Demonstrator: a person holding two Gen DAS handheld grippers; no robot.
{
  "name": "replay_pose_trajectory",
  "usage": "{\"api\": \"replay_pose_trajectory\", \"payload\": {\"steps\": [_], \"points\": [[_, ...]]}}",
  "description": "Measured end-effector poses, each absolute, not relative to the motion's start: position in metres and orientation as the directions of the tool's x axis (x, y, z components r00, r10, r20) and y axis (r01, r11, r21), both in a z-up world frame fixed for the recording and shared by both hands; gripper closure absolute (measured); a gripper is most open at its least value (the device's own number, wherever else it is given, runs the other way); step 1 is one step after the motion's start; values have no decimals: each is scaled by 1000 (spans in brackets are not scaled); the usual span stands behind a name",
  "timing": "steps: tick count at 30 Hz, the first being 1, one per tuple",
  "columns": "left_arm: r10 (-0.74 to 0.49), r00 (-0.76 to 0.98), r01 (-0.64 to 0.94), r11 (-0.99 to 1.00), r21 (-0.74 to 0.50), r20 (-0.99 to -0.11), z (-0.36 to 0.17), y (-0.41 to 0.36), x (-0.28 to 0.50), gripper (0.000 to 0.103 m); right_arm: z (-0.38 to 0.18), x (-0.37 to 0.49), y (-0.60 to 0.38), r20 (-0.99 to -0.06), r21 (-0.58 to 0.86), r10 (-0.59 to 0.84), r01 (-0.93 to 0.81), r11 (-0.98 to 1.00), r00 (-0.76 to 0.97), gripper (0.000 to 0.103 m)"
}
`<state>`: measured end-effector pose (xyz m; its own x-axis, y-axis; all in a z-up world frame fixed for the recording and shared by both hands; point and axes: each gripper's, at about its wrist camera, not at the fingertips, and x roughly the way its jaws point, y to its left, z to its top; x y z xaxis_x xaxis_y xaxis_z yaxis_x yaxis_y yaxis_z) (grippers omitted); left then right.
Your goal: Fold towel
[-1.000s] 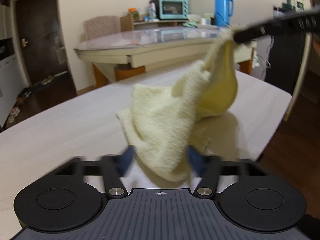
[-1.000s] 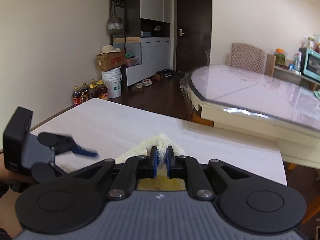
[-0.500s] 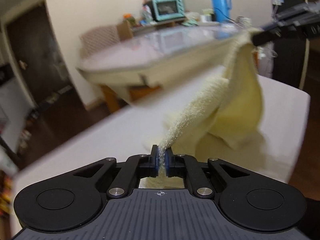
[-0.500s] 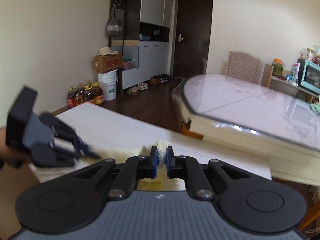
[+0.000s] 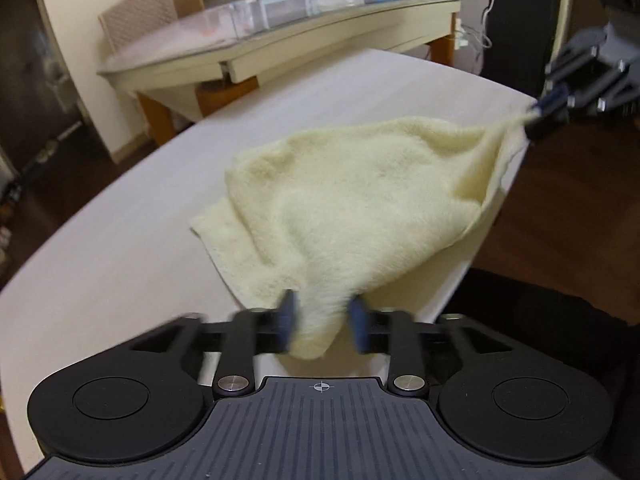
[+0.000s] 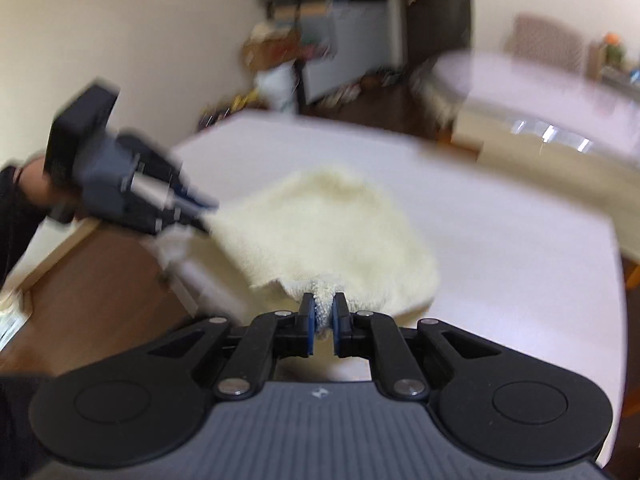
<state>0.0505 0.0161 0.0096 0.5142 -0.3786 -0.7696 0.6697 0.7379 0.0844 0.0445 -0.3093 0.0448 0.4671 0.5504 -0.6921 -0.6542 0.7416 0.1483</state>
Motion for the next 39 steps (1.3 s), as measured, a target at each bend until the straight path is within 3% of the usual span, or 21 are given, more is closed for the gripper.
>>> {"api": "replay_pose_trajectory", "payload": {"steps": [5,10,14,18,22,24,25,26,31,39], "points": [[-439,566,618,786,7,-698,33,38,79,34,53,51,-323,-623,252,630,-644,722,463,77],[-396,604,581,813,41,-692,34,27,123,32,61,61,-327,-566,269,651,-634,726,506,72],[-299,589,570,812,124,-751,13,9,160,46,54,84,-320,-593,153,549,-586,796,589,70],[-271,536,603,786,138,-800,-13,1,188,47,36,112,-322,-640,86,465,-544,835,612,70],[-276,539,609,781,141,-796,-16,5,190,48,19,136,-329,-673,115,446,-513,851,590,70],[-264,555,601,783,161,-789,-13,11,187,64,13,143,-330,-683,118,441,-509,853,582,70],[-258,563,596,784,171,-785,-12,14,185,92,10,145,-331,-686,132,450,-511,850,572,70],[-251,571,592,785,181,-781,-11,17,183,100,6,149,-331,-689,151,461,-511,846,559,70],[-219,610,569,789,229,-761,-4,32,174,100,-5,170,-323,-689,190,496,-528,828,529,62],[-183,608,578,769,272,-773,-10,43,162,100,-19,186,-297,-702,177,513,-578,797,493,62]]}}
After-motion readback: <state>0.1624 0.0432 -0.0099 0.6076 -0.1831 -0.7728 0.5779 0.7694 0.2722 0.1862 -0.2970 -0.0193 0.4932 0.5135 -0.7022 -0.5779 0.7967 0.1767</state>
